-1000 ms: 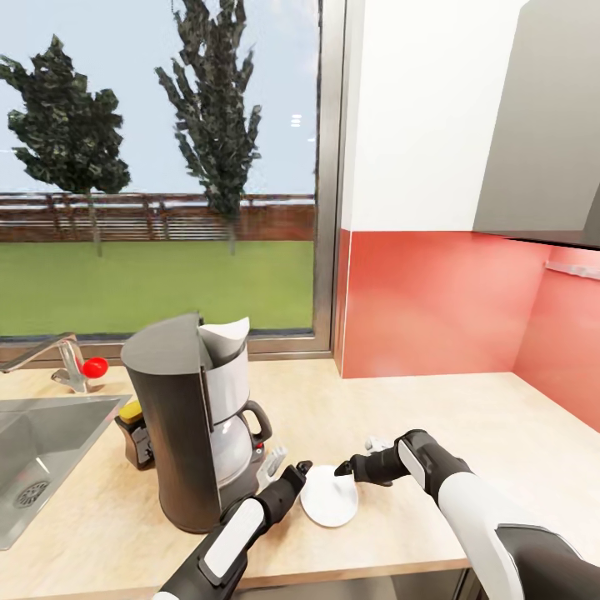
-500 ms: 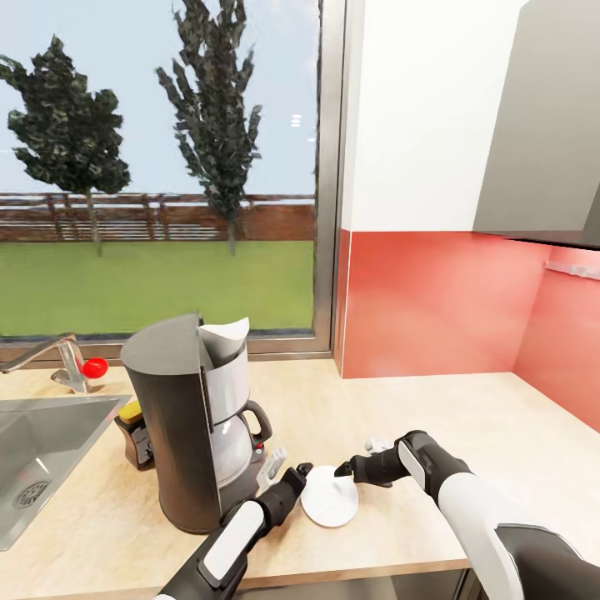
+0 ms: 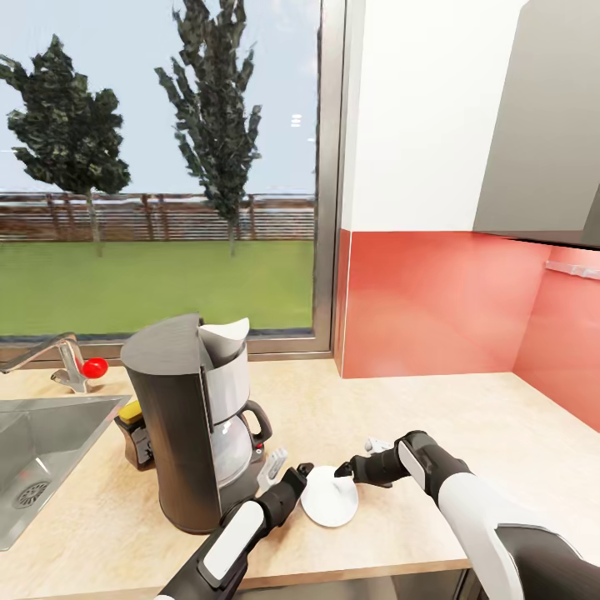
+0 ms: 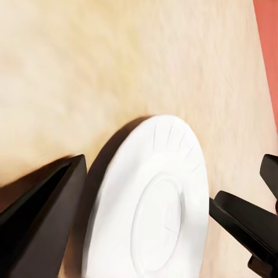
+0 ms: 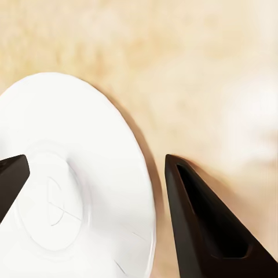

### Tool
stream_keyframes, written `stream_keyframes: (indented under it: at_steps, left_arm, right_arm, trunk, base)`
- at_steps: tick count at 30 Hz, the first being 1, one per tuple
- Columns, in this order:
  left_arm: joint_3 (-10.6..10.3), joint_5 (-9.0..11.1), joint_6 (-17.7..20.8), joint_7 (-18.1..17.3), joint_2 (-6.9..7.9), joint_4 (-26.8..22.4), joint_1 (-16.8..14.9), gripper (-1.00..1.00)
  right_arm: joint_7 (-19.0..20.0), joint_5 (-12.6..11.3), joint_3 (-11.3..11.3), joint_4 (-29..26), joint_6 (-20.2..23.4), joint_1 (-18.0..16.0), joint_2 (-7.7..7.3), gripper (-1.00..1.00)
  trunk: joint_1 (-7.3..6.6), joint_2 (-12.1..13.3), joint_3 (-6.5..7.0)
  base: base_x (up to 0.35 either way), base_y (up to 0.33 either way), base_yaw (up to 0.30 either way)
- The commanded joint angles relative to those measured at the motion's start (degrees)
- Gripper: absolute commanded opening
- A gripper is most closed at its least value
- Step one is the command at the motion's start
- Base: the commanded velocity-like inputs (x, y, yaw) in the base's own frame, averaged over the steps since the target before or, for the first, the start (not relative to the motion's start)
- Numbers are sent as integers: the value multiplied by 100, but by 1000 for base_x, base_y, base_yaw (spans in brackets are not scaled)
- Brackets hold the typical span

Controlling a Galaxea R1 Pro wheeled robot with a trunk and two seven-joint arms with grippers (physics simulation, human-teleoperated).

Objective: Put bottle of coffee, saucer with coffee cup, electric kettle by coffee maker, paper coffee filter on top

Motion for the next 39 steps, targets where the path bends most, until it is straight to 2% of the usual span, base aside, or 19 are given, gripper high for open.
stream_keyframes:
  at_steps: [1,6,12,28,34,39]
  left_arm:
    - [-6,51,20,45,0,-11,-2,100]
    - [-8,83,47,38,0,-50,-3,100]
    - [-17,270,82,31,0,-78,-7,100]
    - [-29,330,108,20,0,-84,-8,100]
    - [-35,567,114,18,0,-84,-7,100]
    - [-35,586,114,18,0,-84,-7,100]
  right_arm:
    - [3,42,-10,-1,44,1,2,100]
    - [3,42,-10,-1,45,1,2,100]
    - [3,42,-10,-1,46,1,2,100]
    - [3,51,-10,7,46,1,2,100]
    - [3,51,-10,8,46,1,2,100]
    - [3,51,-10,8,46,1,2,100]
  trunk:
    - [3,-7,-12]
    - [3,-7,-12]
    - [3,-7,-12]
    - [3,-7,-12]
    - [3,-7,-12]
    - [3,-7,-12]
  base:
    - [0,0,0]
    - [0,0,0]
    - [0,0,0]
    - [0,0,0]
    - [0,0,0]
    - [0,0,0]
